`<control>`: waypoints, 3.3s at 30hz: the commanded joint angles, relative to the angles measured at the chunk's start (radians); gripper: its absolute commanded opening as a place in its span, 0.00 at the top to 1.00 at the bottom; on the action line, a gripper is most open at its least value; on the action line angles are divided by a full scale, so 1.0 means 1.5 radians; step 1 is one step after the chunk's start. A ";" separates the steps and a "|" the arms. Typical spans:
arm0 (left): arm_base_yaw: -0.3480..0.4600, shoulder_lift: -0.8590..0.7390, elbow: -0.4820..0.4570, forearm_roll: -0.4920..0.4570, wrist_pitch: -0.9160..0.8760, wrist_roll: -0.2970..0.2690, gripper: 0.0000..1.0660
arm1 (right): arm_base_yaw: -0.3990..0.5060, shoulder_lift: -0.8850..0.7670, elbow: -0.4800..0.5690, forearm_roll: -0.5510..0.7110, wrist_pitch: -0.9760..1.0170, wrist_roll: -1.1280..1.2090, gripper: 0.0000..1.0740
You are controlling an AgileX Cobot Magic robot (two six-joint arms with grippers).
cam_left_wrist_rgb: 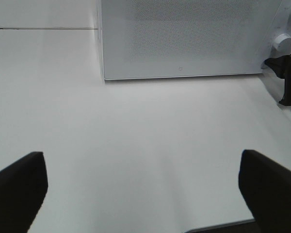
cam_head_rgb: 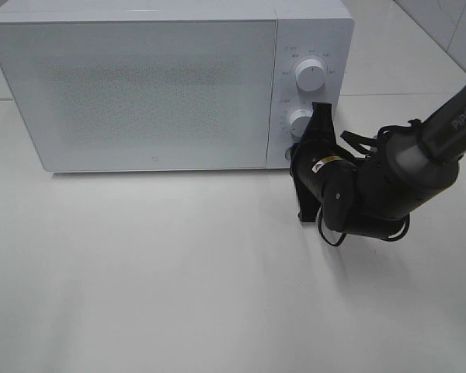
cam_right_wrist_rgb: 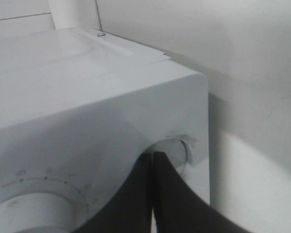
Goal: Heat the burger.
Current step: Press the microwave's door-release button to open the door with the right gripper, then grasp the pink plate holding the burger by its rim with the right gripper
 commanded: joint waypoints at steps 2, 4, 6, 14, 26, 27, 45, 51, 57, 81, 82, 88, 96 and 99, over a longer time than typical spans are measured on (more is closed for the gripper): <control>0.002 -0.003 0.001 -0.005 -0.005 0.001 0.06 | -0.015 0.003 -0.065 0.009 -0.169 -0.025 1.00; 0.002 -0.003 0.001 -0.005 -0.005 0.001 0.06 | -0.015 0.021 -0.090 0.016 -0.204 -0.025 1.00; 0.002 -0.003 0.001 -0.005 -0.005 0.001 0.06 | -0.015 0.031 -0.107 0.016 -0.220 -0.027 1.00; 0.002 -0.003 0.001 -0.005 -0.005 0.001 0.06 | -0.015 0.035 -0.128 0.009 -0.226 -0.039 1.00; 0.002 -0.003 0.001 -0.005 -0.005 0.001 0.06 | -0.014 0.034 -0.128 0.008 -0.206 -0.039 1.00; 0.002 -0.003 0.001 -0.005 -0.005 0.001 0.06 | -0.013 0.034 -0.128 0.008 -0.195 -0.039 1.00; 0.002 -0.003 0.001 -0.005 -0.005 0.001 0.06 | -0.013 -0.029 -0.040 0.003 -0.010 -0.031 1.00; 0.002 -0.003 0.001 -0.005 -0.005 0.001 0.06 | -0.013 -0.061 0.003 -0.012 0.067 -0.039 1.00; 0.002 -0.003 0.001 -0.005 -0.005 0.001 0.06 | -0.013 -0.080 0.032 -0.029 0.126 -0.054 1.00; 0.002 -0.003 0.001 -0.005 -0.005 0.001 0.06 | -0.013 -0.287 0.083 -0.271 0.474 -0.414 1.00; 0.002 -0.003 0.001 -0.005 -0.005 0.001 0.06 | -0.013 -0.299 0.083 -0.271 0.491 -0.439 1.00; 0.002 -0.003 0.001 -0.005 -0.005 0.001 0.06 | -0.013 -0.339 0.075 -0.273 0.589 -0.539 1.00; 0.002 -0.003 0.001 -0.005 -0.005 0.001 0.06 | -0.013 -0.379 0.013 -0.275 0.781 -0.818 1.00; 0.002 -0.003 0.001 -0.005 -0.005 0.001 0.06 | -0.013 -0.379 0.007 -0.275 0.794 -0.848 1.00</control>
